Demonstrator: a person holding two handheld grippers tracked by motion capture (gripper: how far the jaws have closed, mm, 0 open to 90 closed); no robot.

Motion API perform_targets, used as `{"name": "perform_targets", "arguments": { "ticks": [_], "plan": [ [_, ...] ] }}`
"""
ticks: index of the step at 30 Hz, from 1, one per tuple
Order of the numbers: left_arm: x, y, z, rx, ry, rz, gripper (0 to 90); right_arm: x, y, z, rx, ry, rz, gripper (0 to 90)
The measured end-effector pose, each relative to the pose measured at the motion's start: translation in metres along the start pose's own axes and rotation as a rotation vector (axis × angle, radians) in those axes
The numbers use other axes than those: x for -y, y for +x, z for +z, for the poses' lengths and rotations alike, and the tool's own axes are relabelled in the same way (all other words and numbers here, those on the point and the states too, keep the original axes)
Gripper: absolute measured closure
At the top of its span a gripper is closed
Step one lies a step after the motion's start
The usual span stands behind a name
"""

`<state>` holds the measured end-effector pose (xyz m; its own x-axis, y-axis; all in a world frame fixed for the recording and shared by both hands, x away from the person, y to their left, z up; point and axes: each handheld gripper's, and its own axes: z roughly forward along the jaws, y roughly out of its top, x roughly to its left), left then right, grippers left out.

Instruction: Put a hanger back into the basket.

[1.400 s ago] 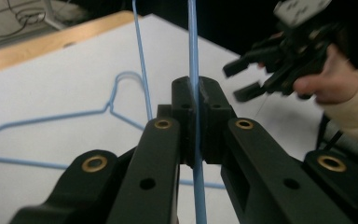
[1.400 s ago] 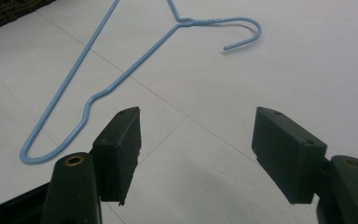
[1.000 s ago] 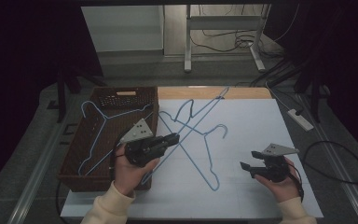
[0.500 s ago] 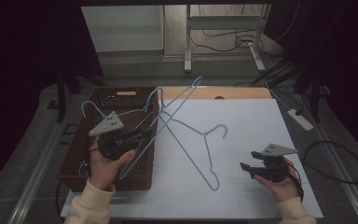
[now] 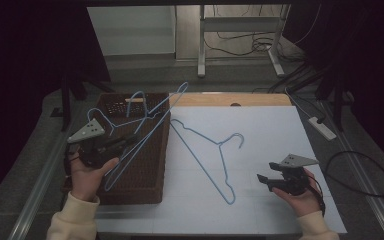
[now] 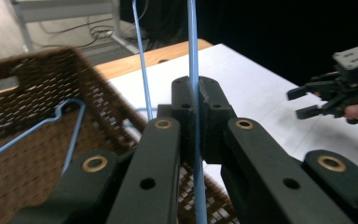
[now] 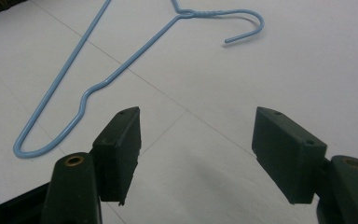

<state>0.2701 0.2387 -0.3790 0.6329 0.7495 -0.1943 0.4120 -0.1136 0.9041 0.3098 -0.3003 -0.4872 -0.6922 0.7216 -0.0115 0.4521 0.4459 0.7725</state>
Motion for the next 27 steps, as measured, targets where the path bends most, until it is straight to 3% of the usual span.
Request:
{"name": "perform_targets", "arguments": {
  "ticks": [8,21,27],
  "plan": [
    [0.006,0.026,-0.004,-0.042,0.058,-0.016,86.0,0.0,0.0,0.0,-0.005,0.0,-0.002,33.4],
    [0.016,0.049,-0.008,-0.073,0.073,-0.073,85.9,0.0,0.0,0.0,-0.01,0.004,-0.003,33.3],
    [0.017,0.053,-0.001,-0.072,0.112,-0.068,85.7,0.0,0.0,0.0,-0.008,0.004,-0.003,33.3]
  ]
}}
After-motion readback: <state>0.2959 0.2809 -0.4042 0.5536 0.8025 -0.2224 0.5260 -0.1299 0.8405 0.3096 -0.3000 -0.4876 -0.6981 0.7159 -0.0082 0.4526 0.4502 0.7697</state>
